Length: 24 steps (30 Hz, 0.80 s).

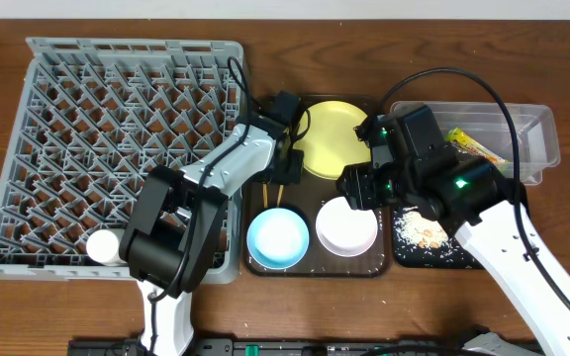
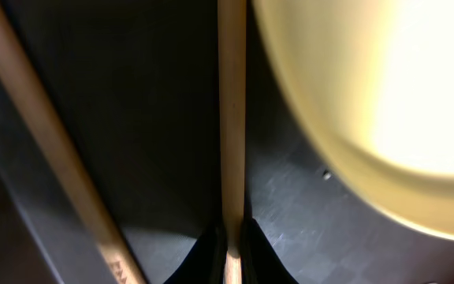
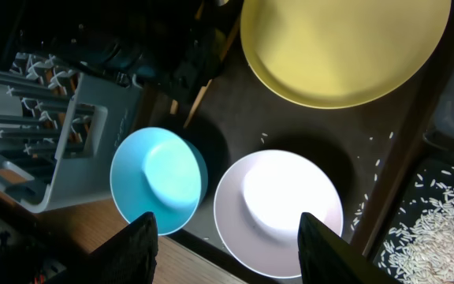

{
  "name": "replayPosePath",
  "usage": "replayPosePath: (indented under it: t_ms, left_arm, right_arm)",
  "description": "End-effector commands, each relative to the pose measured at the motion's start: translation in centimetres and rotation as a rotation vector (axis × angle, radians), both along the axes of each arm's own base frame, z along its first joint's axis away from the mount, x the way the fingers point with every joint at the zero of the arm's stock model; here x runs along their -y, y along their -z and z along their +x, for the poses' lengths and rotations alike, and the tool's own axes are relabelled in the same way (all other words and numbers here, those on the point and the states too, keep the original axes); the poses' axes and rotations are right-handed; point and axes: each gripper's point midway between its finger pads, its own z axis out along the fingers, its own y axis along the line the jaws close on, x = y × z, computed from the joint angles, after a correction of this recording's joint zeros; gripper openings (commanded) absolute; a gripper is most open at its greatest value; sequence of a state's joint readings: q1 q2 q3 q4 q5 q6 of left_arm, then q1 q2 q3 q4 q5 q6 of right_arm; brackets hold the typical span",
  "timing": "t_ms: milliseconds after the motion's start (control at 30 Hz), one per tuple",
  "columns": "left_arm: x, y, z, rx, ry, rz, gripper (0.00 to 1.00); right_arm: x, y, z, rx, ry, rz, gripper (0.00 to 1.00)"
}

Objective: Sort waste into correct bins and load items into the dishwasher

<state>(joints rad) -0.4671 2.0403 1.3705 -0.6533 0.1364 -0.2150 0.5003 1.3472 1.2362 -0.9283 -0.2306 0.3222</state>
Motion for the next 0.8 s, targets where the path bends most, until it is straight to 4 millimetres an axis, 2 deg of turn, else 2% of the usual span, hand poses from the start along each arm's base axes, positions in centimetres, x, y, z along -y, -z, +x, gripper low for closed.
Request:
replayPosePath:
  t_ms: [0,33,100,167,467,633,767]
  left_arm:
    - [-0.9,-0.5,0.0,0.004,-0.021,0.053,0.08]
    - [-0.8,-0.9,0.1,0.012,-0.021,0.048,0.12]
    - [-0.7,-1.5,0.2,0.027,-0.02,0.041,0.41]
    - [-0.7,-1.8,0.3,0.033,-0.019,0.038,0.45]
    - [-0.9,0.6,0.1,0.03,0.032,0.057,0.46]
    - [-1.1,1.9,-0.4,-0.003,0.037,0.074,0.32]
    - [-1.3,1.4,-0.5,-0.009,0.037,0.077,0.2]
  right_arm:
    - [0.3,-0.9,0.4,0.02,0.021,0.009,0.55]
    - [0.3,-0.9,0.4,0.02,0.021,0.009,0.55]
    - [0.3,-0.9,0.4,0.02,0.021,0.009,0.55]
    - [0.3,-0.9,0.4,0.019,0.021,0.009,0.55]
    - [0.5,-0.9,0.5,0.023,0.025,0.003,0.55]
    - [0.5,-0.8,0.5,0.025,0.027,0.0,0.55]
    - [0.5,-0.8,0.5,0.025,0.027,0.0,0.54]
